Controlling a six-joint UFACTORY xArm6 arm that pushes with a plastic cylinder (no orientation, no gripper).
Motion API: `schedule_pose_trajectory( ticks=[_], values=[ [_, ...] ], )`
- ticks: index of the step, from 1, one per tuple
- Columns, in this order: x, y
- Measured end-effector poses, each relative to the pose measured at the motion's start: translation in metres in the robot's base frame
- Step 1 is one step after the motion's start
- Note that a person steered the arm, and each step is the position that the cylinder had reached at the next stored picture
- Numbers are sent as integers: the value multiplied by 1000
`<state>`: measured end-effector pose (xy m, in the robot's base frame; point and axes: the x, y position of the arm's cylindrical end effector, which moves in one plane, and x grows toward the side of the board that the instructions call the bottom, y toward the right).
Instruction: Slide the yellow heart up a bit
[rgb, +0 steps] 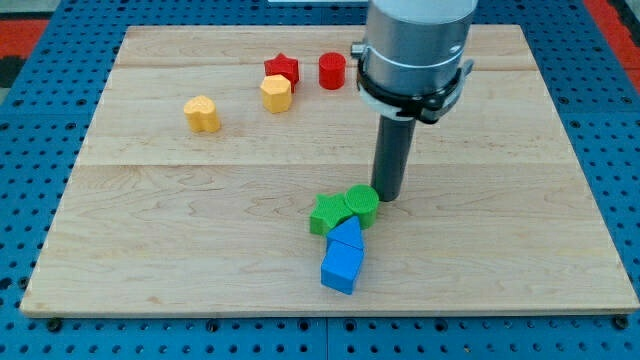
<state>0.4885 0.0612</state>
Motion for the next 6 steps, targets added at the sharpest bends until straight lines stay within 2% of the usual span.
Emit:
schedule_pose_trajectory(
  ticks=[1,2,3,4,5,6],
  values=[
    [-23,-43],
    [20,-122],
    [21,-199],
    [-38,-201],
    [-80,-208],
    [-93,-216]
  ],
)
